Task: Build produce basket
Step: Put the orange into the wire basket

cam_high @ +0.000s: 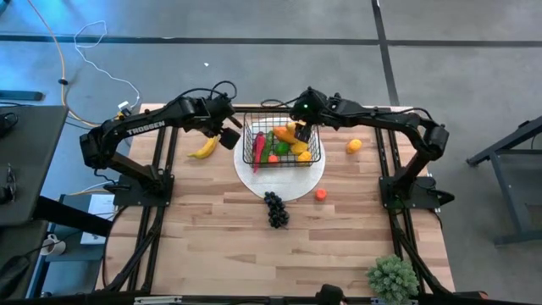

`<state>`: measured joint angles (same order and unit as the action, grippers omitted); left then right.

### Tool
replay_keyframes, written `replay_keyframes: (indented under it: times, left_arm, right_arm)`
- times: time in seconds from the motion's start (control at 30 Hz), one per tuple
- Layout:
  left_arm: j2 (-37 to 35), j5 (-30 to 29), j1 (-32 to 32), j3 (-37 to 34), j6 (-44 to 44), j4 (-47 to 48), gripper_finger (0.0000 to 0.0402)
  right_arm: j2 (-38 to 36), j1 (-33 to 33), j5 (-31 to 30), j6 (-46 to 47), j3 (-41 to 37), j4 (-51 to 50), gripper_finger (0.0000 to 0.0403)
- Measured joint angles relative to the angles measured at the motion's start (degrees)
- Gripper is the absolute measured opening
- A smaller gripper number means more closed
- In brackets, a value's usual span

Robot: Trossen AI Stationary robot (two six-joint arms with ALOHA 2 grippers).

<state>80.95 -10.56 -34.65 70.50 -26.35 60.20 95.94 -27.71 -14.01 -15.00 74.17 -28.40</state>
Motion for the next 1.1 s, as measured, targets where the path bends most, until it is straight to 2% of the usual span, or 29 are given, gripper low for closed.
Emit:
replay_keyframes:
  times: [0.17,0.4,0.53,0.63,0.83,1.1]
  left_arm:
    - [0.00,0.00,1.38,0.00,-0.66,2.94,0.0268]
    - [0.00,-0.25,3.67,0.00,-0.66,4.46,0.0268]
    - [0.02,-0.35,5.12,-0.02,1.02,5.49,0.0268]
    - [0.02,-0.29,6.10,-0.02,2.36,6.89,0.0268]
    - [0.02,0.89,8.34,-0.02,6.33,10.03,0.0268]
    - [-3.05,0.90,9.96,-6.47,7.03,12.62,0.0268]
  right_arm:
    - [-3.45,-0.03,0.70,6.10,0.00,-0.73,0.0288]
    - [-9.66,0.38,1.19,17.85,0.02,-7.51,0.0288]
    - [-12.53,0.38,1.58,26.26,0.02,-10.61,0.0288]
    - [-14.14,0.43,4.13,33.85,0.02,-13.43,0.0288]
    - [-15.21,1.20,9.94,46.27,0.07,-18.26,0.0288]
    - [-15.21,6.28,10.99,55.81,0.07,-23.64,0.0288]
